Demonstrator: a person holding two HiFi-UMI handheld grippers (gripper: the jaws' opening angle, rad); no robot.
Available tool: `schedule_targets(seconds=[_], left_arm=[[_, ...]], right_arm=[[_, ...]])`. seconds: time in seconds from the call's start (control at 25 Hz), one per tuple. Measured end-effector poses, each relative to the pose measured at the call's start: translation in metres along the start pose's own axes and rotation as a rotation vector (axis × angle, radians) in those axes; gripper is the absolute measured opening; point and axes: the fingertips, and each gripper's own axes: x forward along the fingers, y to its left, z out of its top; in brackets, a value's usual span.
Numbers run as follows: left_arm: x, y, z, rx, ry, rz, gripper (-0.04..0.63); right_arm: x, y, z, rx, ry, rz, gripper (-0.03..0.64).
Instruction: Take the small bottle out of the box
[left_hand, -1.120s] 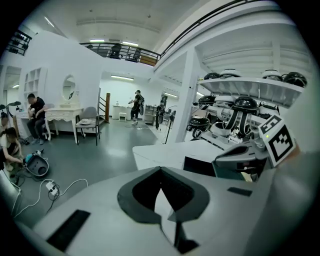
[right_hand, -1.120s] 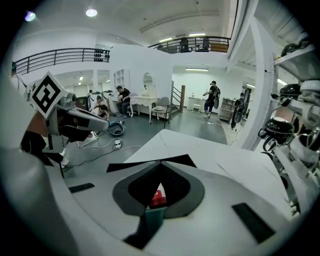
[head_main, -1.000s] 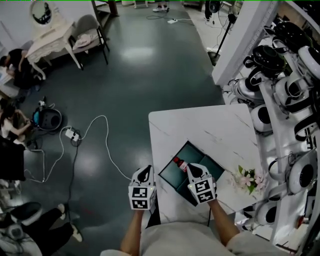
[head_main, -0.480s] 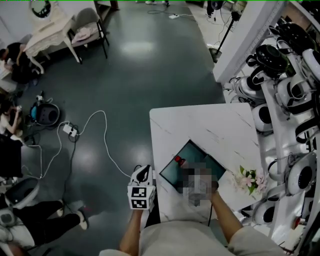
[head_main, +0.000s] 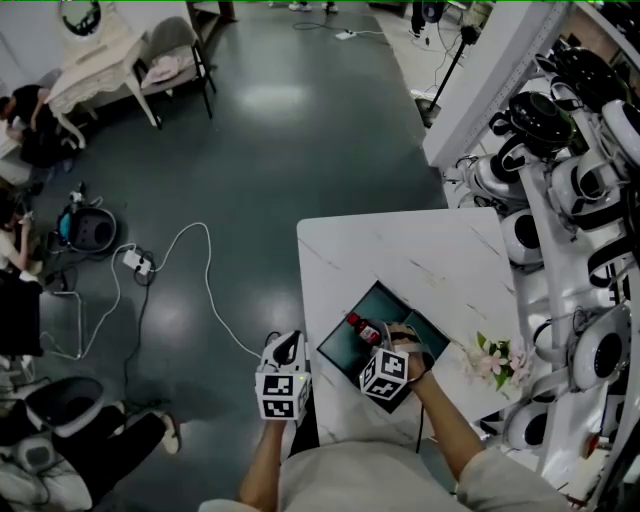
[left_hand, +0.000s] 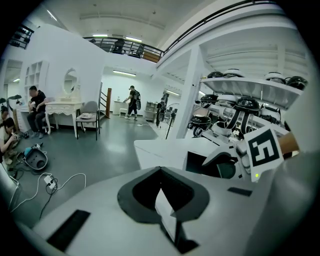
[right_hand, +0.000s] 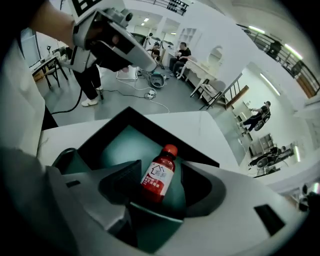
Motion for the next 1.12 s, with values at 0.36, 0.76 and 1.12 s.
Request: schedule_targets(seconds=[0.36,0.76,1.12], left_arm=[[0.000,-0.003,-0.004,-0.006,-0.001,0.003,0.018],[0.000,-0.003,-0.002,-0.014,-0.007,0.003,0.018],[-0.001,-0.008,-0.003,-0.014,-0.007,0.001,0.018]], right_arm=[[0.030,-0.001,-0.012,0.060,0.112,0.095,0.302],[0.044,0.003,-0.016,0.057,0.188,0.208,0.297],[0.043,0.012,-0.013,0.012,0.177,0.277,0.236]])
